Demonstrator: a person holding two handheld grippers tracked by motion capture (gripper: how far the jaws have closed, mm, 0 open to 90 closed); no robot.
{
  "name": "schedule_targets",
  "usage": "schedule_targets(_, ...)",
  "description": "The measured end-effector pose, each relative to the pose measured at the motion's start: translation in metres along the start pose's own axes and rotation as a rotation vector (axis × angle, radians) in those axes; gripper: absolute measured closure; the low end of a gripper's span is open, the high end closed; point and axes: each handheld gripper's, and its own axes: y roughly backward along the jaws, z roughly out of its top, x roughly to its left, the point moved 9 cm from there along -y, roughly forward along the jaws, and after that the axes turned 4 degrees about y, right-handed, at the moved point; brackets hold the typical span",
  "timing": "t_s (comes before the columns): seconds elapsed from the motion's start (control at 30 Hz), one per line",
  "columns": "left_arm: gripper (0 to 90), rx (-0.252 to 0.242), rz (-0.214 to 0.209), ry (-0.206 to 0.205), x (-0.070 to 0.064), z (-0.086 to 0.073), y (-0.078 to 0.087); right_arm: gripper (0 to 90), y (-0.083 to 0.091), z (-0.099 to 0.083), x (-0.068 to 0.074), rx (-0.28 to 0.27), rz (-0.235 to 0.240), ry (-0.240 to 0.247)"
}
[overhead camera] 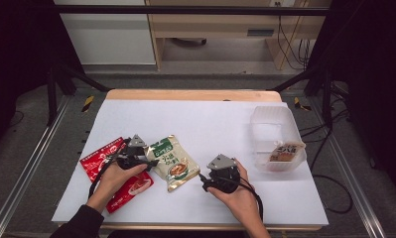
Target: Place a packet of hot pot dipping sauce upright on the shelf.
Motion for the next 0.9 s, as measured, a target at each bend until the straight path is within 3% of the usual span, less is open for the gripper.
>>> schedule_targets(0.2, 47.4, -0.014, -0.001, -0.021, -0.008, 0.005, 0.002, 23.5, 0.000, -0.001, 0.000, 0.004, 0.004, -0.001)
schedule_targets(0.27, 55.3, -0.020, 0.006, -0.015, -0.008, 0.006, 0.002, 23.5, 0.000, -0.001, 0.000, 0.004, 0.004, 0.000)
schedule_targets(0.47, 69.5, -0.006, 0.054, 0.004, 0.000, 0.005, -0.001, 23.5, -0.002, -0.001, 0.001, 0.008, 0.007, 0.004)
schedule_targets(0.53, 75.5, -0.007, 0.042, 0.036, 0.001, 0.006, -0.003, 23.5, -0.002, -0.001, 0.001, 0.010, 0.006, 0.006)
schedule_targets(0.63, 88.6, -0.011, 0.020, 0.030, -0.003, 0.008, -0.002, 23.4, -0.001, -0.002, 0.001, 0.010, 0.004, 0.007)
schedule_targets(0.9, 90.0, -0.035, 0.017, -0.028, -0.013, 0.017, 0.009, 23.3, 0.001, -0.001, 0.000, 0.003, -0.002, 0.008)
